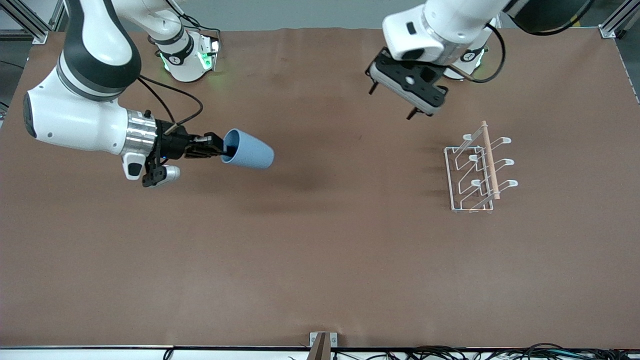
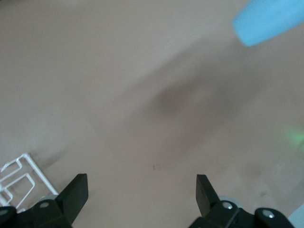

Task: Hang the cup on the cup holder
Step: 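Lift the blue cup with the right gripper while the left gripper approaches, then lower the left gripper onto the cup's base held by the right gripper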

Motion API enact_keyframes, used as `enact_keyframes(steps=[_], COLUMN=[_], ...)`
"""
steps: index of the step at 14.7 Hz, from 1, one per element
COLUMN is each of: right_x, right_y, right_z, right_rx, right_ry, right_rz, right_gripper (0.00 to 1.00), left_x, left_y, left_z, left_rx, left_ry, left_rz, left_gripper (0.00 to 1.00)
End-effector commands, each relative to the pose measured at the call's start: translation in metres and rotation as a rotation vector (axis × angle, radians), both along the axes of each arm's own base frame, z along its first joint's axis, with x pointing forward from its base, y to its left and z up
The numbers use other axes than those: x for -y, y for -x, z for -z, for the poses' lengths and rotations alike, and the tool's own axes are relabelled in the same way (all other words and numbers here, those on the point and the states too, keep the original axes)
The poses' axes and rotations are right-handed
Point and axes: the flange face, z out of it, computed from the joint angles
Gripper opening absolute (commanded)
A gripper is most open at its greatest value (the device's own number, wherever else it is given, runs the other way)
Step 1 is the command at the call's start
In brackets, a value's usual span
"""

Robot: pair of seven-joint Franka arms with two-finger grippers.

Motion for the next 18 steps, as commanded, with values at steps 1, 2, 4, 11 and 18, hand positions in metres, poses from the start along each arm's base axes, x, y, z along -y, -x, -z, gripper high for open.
enact_keyframes(steps=[1, 2, 4, 11, 18], right_x=[-0.027, -0.041, -0.059, -0.091, -0.094], right_y=[0.007, 0.011, 0.015, 0.023, 0.024], right_z=[-0.012, -0.015, -0.017, -0.006, -0.006], right_rx=[-0.025, -0.035, -0.055, -0.075, -0.053], right_ry=[-0.149, -0.190, -0.251, -0.357, -0.387], right_rz=[0.039, 0.043, 0.054, 0.026, 0.011], right_gripper=[0.00, 0.00, 0.00, 0.00, 0.00], left_x=[0.016, 0.022, 0.029, 0.076, 0.090], left_y=[0.003, 0.006, 0.009, 0.020, 0.007], left_z=[-0.006, -0.008, -0.012, -0.003, 0.015], left_rx=[0.070, 0.091, 0.123, 0.221, 0.322], left_ry=[0.041, 0.053, 0.067, 0.150, 0.114], left_rz=[0.126, 0.165, 0.230, 0.414, 0.533], left_gripper=[1.00, 1.00, 1.00, 1.00, 1.00])
